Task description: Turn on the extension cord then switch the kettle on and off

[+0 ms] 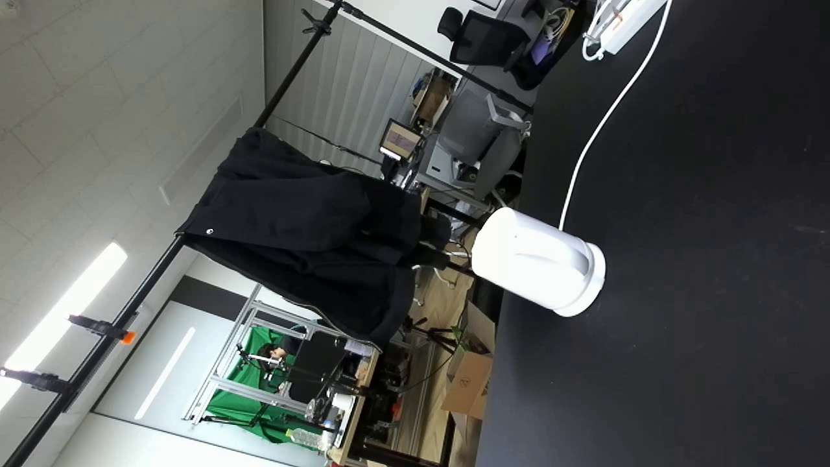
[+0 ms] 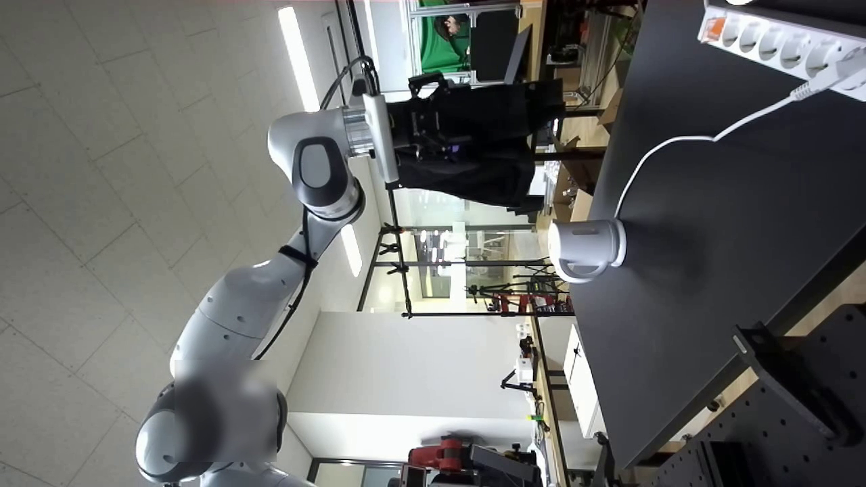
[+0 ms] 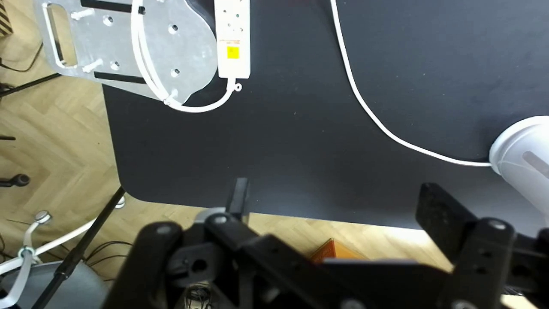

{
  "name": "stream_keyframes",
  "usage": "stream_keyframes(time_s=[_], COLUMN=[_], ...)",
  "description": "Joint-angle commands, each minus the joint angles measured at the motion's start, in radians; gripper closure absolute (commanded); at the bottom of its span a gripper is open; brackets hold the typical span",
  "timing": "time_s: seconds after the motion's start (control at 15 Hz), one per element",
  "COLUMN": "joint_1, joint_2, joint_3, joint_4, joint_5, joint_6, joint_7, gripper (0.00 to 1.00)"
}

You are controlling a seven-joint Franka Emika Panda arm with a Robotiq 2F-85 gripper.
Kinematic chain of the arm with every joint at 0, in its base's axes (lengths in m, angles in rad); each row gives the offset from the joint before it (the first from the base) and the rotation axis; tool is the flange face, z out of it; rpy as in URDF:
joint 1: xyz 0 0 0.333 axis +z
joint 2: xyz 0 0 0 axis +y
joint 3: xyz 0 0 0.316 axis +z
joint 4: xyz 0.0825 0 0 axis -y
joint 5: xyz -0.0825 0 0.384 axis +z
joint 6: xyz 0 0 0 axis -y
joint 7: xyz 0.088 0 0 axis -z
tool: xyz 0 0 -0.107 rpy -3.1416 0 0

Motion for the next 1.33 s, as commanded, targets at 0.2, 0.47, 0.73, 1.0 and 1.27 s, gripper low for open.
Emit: stream_keyframes(time_s=[0.2,0.47,0.73,1.0,1.27], joint_1=[-0.109,-0.164,-0.207,-0.227,-0.219], joint_2=[0.321,0.502,0.643,0.756,0.748], joint_3=[0.045,0.080,0.124,0.127,0.115], joint_4=[0.344,0.518,0.676,0.856,0.831], joint_5=[-0.021,-0.031,-0.030,0.053,0.058], joint_6=[0.020,0.008,-0.039,-0.227,-0.261], joint_7=[0.058,0.113,0.170,0.159,0.132], gripper=[0.00,0.40,0.69,0.95,1.00])
